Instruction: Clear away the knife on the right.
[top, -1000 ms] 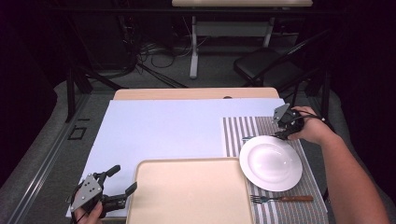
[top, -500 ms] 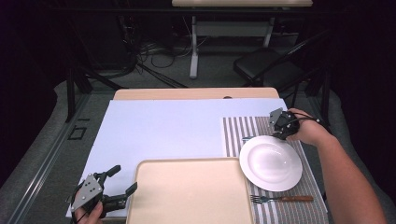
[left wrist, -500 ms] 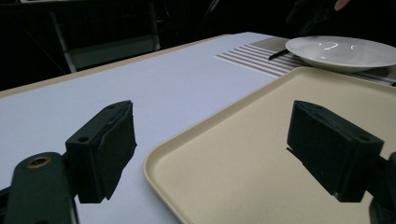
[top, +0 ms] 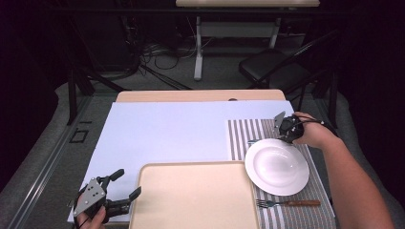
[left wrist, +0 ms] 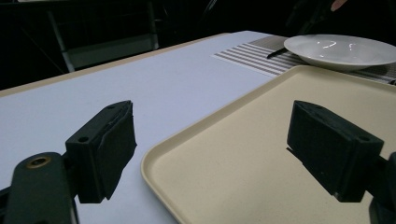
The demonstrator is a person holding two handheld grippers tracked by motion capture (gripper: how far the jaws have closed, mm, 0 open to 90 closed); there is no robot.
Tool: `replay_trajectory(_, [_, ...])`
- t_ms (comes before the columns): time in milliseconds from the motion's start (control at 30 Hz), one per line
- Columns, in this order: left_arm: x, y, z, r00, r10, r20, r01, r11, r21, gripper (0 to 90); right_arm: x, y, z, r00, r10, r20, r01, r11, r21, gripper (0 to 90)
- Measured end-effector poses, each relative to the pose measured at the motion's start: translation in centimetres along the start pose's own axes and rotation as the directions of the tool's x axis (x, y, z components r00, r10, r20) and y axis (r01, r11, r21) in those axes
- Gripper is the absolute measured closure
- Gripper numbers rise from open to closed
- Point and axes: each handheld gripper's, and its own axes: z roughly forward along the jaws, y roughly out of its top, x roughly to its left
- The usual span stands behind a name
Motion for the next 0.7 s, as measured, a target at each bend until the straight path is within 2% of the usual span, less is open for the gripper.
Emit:
replay_trajectory(67, [0.0,0.0,0.0,1.0000,-0.001,-0.001,0.001,1.0000,0.000,15.7,0.0,0.1,-0.1,0.9997,-0.014,-0.018,0.015,0.998,0.055,53.9])
replay_trajectory(167, [0.0,0.0,0.0,1.0000,0.001,-0.001,-0.001,1.0000,0.001,15.7,-0.1,0.1,0.0,0.9988,-0.042,-0.027,0.044,0.995,0.085,56.0])
replay_trajectory(400, [0.0,0.0,0.0,1.0000,0.001,0.002,-0.001,1.0000,0.002,15.7,-0.1,-0.3,0.4,0.9975,-0.056,-0.042,0.060,0.993,0.101,59.1])
replay_trajectory(500, [0.0,0.0,0.0,1.0000,0.002,0.001,-0.002,1.0000,0.003,15.7,-0.2,-0.5,0.5,0.9974,-0.046,-0.056,0.052,0.992,0.113,60.3])
replay_trajectory(533, [0.0,0.0,0.0,1.0000,0.003,0.002,-0.003,1.0000,0.003,15.7,-0.3,-0.6,0.6,0.9968,-0.055,-0.058,0.061,0.992,0.112,60.8])
replay_trajectory(600, [0.0,0.0,0.0,1.0000,0.002,0.001,-0.002,1.0000,0.003,15.7,-0.2,-0.8,0.9,0.9980,-0.037,-0.052,0.041,0.996,0.084,61.7])
replay_trajectory(700, [0.0,0.0,0.0,1.0000,0.001,0.002,-0.001,1.0000,0.003,15.7,-0.4,-0.8,0.9,0.9964,-0.051,-0.068,0.058,0.993,0.102,62.6])
